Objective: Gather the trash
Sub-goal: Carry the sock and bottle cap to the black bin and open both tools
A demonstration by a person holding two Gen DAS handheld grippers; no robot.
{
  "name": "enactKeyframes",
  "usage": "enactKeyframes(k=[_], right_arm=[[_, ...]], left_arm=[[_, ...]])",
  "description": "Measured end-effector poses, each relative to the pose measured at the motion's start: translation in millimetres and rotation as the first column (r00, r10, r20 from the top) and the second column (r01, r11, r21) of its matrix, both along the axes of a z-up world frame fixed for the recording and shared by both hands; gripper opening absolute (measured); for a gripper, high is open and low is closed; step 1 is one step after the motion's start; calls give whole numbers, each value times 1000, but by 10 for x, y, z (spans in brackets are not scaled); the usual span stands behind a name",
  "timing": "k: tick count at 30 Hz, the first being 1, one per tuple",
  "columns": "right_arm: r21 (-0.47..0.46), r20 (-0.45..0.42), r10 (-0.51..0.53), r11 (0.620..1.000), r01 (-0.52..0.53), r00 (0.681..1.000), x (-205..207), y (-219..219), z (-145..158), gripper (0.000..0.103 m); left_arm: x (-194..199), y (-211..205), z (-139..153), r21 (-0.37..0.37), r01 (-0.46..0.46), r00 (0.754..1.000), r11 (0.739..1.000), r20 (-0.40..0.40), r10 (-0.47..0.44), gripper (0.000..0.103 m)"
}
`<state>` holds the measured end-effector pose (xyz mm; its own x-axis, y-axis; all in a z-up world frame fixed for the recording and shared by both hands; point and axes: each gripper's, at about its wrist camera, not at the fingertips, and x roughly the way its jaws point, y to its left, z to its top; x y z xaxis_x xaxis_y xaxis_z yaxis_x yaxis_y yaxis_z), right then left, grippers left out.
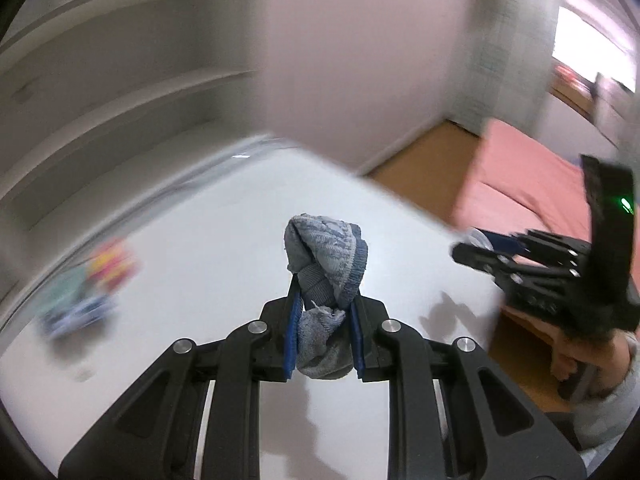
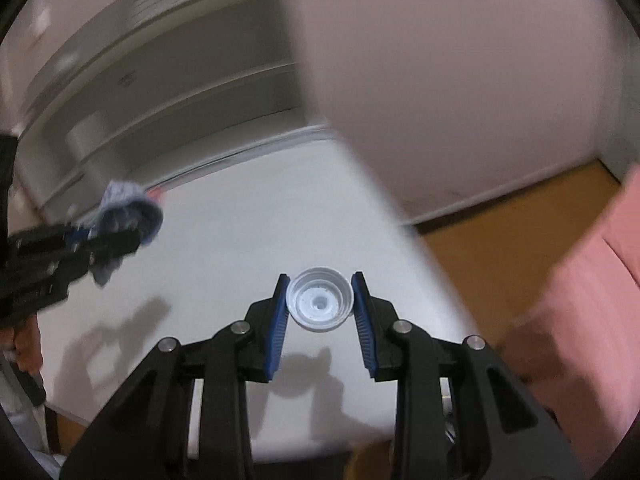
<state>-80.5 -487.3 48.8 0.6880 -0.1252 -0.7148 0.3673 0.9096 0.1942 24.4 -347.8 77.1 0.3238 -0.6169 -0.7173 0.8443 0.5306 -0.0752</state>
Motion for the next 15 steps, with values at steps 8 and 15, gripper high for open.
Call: enactKeyframes(k=[8,15], right_arm=[[327,-73,-333,883,338,940,-1433,-1542,-702,31],[572,-351,-414,615,542,840,-2062,-2120,-2390,31]], left_arm=[[-1316,-1531,-449,40,421,899,906,-148,-411,20],[-2006,-2273,-2156,217,512,828,831,-381,-411,20]])
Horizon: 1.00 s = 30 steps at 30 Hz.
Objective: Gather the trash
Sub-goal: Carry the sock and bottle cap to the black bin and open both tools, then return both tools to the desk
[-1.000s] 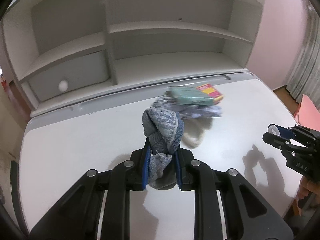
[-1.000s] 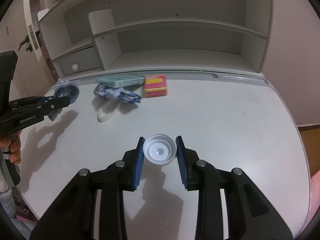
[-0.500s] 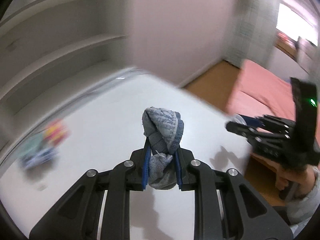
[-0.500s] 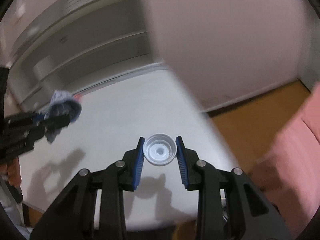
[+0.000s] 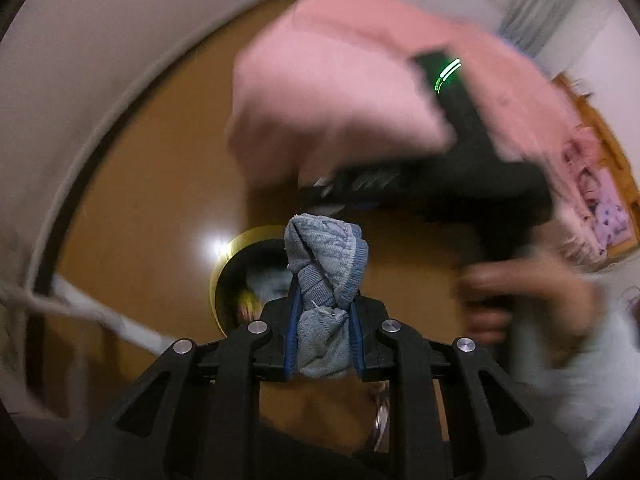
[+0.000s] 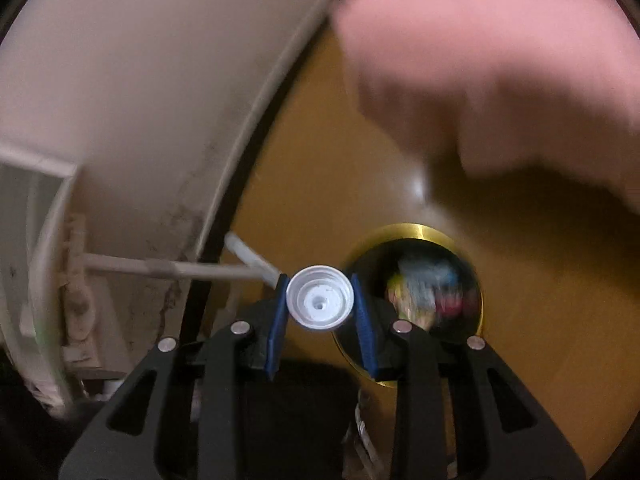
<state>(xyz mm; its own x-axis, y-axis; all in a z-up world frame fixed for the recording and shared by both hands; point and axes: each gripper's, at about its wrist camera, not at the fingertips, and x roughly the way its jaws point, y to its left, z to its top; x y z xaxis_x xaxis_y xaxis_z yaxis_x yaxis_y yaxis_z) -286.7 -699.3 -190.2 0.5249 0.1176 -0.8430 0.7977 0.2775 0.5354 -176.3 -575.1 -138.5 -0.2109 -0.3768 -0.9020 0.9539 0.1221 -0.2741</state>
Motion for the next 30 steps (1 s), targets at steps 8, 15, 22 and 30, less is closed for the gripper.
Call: enactKeyframes(k=[8,15,22,30], right_arm=[[60,-52,10,998,-6,999,-1,-21,-393,31],[-56,-87,-46,998,41,995,-37,-50,-224,82],[-636,-137,-319,754,164,938,-304,44,907,96],[-817,-63,11,574,-58,998,325,865,1835,96]], left_arm=[[69,-265,-1075,214,-97,990,972,-83,117,21],[-28,-270,-997,111,-150,989,982,26,149,96],[-149,-3,154,-159,-142,984,977,89,157,96],[482,976,1807,-479,-341,871,809,161,463,96]])
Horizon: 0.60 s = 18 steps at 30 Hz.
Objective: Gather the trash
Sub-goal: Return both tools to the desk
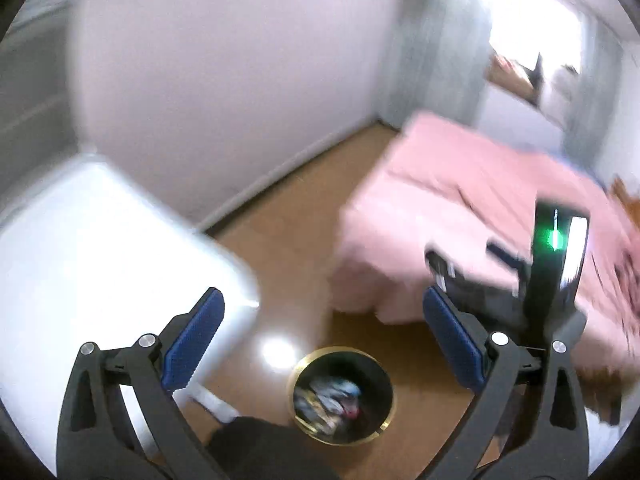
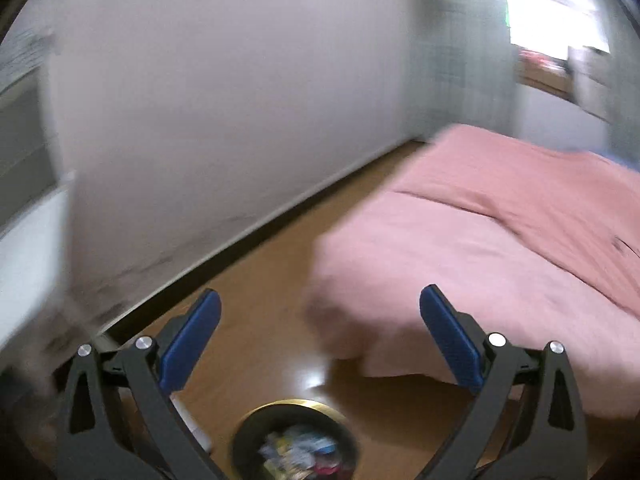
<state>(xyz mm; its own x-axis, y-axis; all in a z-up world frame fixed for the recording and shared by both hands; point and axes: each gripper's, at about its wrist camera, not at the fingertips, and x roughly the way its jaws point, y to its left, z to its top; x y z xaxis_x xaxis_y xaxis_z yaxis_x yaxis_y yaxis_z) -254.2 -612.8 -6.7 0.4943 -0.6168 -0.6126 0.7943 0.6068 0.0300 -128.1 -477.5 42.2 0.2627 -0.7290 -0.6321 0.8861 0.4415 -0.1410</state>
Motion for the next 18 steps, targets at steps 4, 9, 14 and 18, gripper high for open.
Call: enactKeyframes(k=[4,9,14,18], right_arm=[[7,12,190,982,-190,982,454,559,282,96],[-8,50,371,928,-372,927,1044,1253,651,96],[11,79,563,825,-566,823,1838,1903,881,96],[23,86,681,729,-684,728,2455,2365,946,96]], left_arm=[[532,917,251,-36,-248,968,968,38,249,96],[1188,2312,190,53,-614,787,787,106,607,96],[1662,3303,103,98,-766,641,636,39,766,96],[1984,3451,105,108,-770,634,628,19,774,96]])
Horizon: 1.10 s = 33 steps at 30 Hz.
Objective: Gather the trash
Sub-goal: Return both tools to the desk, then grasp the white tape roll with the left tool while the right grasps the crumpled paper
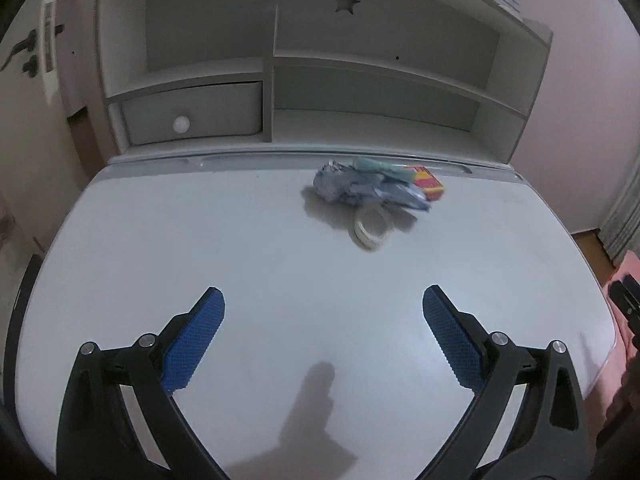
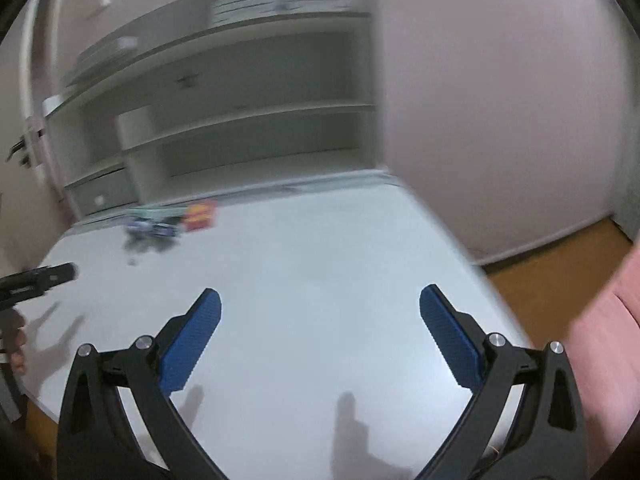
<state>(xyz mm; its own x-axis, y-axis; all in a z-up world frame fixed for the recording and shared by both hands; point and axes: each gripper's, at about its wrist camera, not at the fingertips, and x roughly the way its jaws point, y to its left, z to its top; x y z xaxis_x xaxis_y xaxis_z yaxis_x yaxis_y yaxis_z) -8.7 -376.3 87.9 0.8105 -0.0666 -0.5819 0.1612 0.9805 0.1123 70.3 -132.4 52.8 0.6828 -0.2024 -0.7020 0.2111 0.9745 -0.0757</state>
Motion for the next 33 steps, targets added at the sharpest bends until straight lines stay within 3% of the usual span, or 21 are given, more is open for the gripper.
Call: enactKeyframes(k=[4,11,13,14,15,20,25,30,33], right_arm=[[8,0,132,991,-132,991,511,338,114,96],[42,-13,169,985,-168,986,1007,430,108,96],[41,-32,181,983,-179,983,1139,476,44,96],[44,-39,186,982,-185,982,1209,485,11,96],[58,-48,197,979,-194,979,1272,504,-21,96],[168,-77,311,941,-295,947,1598,726,-129,96],[250,-108,478,861,-442,871,1879,1184,-209,96],[265,-113,579,801,-537,807,2005,1702,-194,96],[241,-126,608,786,-570,784,2045,1981,-188,95]], left_arm=[[375,-42,-62,0,32,999,999,-32,-32,96],[970,-395,-434,49,116,988,992,-110,-110,96],[1071,-462,-522,80,140,983,987,-133,-129,81],[1074,-492,-510,112,161,982,981,-115,-148,66],[1059,-491,-489,109,197,977,974,-102,-186,34],[955,-106,-419,76,185,977,980,-117,-176,34],[848,389,-315,84,102,989,991,-113,-93,34],[814,672,-277,81,69,992,994,-112,-60,35],[843,875,-304,65,25,994,998,-112,-18,35]])
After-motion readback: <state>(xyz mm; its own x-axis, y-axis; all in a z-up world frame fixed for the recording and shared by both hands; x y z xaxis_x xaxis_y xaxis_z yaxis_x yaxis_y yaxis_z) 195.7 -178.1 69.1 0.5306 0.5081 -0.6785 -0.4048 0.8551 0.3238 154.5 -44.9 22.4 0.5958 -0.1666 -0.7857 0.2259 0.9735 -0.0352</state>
